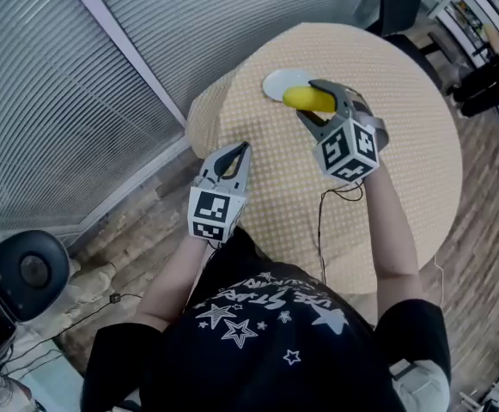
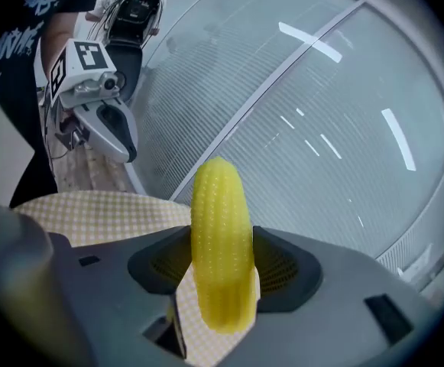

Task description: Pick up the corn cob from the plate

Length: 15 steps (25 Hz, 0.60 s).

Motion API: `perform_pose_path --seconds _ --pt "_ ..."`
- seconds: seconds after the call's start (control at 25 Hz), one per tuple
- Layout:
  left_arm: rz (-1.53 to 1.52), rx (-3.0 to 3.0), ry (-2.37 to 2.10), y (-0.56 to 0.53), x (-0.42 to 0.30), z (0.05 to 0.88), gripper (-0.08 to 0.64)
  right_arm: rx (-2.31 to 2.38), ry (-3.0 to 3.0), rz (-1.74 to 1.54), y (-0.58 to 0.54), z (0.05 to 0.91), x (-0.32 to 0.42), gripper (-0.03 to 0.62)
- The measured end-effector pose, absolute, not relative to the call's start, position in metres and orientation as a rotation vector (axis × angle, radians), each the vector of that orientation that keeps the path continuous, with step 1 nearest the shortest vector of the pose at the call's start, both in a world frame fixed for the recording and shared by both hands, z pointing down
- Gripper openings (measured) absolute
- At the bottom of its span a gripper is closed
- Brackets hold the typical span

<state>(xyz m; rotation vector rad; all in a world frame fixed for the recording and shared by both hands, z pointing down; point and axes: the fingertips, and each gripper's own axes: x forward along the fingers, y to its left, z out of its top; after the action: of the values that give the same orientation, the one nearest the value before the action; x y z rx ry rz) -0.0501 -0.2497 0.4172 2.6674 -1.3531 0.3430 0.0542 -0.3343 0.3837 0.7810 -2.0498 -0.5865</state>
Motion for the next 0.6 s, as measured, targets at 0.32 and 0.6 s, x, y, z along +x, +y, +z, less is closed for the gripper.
perform_pose_path --seconds 0.32,0.6 --pt "0.285 2.697 -1.416 -0.181 -0.034 0.390 0.006 0.957 -2.236 -0.528 -0.235 0.346 0.077 0.252" --pt "0.252 2.708 -1.454 -0.113 -0.010 0.369 0.006 1.036 -2.379 -0.428 -0.145 0.340 0.105 0.252"
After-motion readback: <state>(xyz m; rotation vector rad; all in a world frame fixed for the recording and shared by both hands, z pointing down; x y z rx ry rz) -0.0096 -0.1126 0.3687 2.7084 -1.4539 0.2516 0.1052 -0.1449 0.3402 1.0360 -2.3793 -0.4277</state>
